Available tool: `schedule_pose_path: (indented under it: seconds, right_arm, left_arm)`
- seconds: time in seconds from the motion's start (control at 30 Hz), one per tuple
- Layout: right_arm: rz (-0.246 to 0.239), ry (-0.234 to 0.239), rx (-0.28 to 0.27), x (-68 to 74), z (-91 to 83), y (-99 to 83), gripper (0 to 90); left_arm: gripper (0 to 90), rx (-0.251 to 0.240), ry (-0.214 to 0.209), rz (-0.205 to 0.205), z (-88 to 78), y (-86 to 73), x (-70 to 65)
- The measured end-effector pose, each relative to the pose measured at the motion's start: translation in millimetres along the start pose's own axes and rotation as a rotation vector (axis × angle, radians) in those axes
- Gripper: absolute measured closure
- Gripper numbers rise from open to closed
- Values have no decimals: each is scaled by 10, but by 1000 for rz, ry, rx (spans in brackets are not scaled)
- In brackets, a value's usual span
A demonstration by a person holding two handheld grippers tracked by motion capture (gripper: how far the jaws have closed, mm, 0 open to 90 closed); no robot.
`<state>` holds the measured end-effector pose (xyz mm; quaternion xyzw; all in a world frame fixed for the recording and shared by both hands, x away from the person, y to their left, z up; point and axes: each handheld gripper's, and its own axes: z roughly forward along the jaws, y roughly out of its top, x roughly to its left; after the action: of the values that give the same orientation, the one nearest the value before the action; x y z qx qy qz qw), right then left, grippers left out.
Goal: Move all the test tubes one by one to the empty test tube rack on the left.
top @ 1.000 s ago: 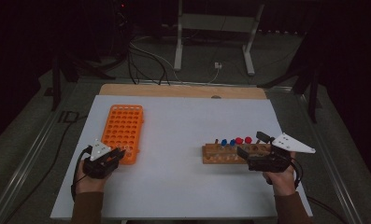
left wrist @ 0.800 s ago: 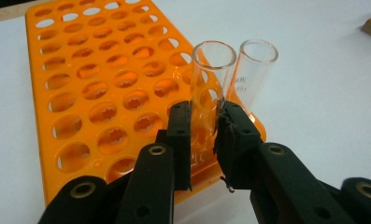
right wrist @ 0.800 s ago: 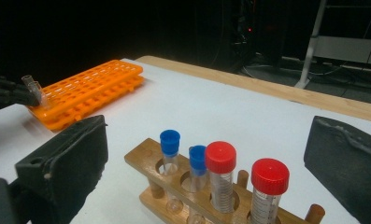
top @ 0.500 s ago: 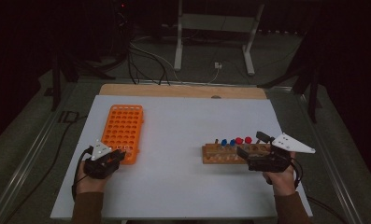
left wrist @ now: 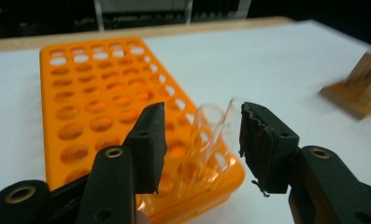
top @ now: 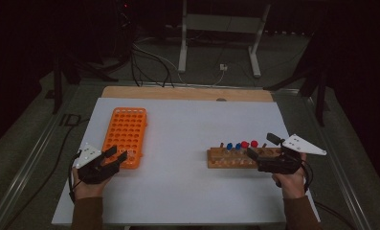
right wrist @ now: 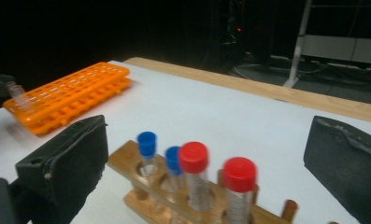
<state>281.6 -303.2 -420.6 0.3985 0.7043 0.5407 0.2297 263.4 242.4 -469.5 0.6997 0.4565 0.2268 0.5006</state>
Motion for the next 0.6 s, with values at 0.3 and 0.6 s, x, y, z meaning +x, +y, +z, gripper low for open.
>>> schedule_pose_path:
  seconds: [0.3, 0.6]
  right_arm:
    - [4, -61, 82, -164, 66, -102, 229]
    - [-51, -53, 165, -166, 166, -221, 595]
  left_arm:
    - [175, -81, 26, -77, -44, 67, -9]
    - [6, -79, 39, -72, -21, 93, -39]
